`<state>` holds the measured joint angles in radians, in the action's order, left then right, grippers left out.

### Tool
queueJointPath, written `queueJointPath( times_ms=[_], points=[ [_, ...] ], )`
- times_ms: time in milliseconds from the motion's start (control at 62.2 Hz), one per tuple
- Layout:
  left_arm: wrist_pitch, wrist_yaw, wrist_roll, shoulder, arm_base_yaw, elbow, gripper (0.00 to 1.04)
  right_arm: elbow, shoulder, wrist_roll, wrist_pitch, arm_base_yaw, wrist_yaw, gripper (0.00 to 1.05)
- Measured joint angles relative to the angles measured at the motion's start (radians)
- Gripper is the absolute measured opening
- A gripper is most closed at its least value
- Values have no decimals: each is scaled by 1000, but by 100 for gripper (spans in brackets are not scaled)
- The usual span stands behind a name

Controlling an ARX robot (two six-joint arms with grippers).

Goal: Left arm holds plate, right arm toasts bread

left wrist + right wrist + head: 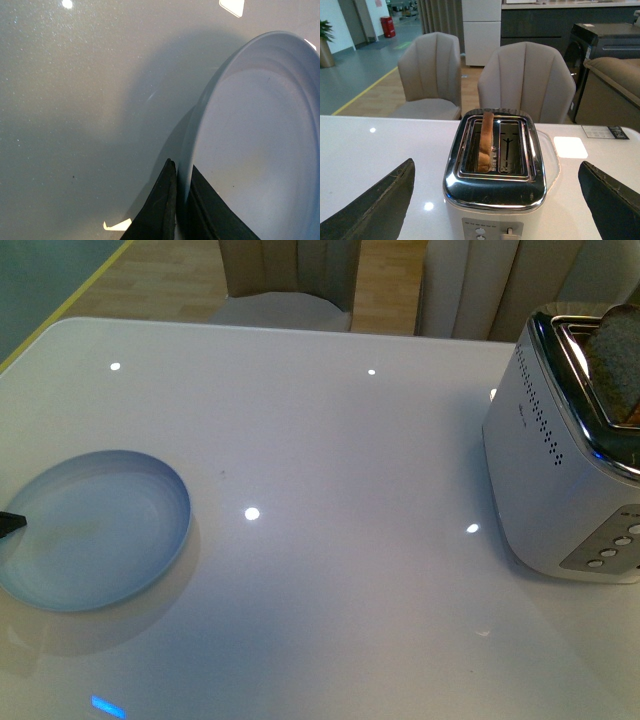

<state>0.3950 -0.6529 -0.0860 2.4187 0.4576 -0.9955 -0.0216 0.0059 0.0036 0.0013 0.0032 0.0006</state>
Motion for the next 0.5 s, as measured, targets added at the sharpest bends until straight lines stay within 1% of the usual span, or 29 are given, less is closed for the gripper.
queueJointPath(
  times_ms=[434,482,499],
  points=[
    [6,-9,5,55,2,-55,4,0,0,0,0,0,0,96],
    [8,-9,5,55,2,-55,10,0,0,0,0,0,0,96],
    [11,-9,5,55,2,-55,32,0,0,0,0,0,0,96]
  ],
)
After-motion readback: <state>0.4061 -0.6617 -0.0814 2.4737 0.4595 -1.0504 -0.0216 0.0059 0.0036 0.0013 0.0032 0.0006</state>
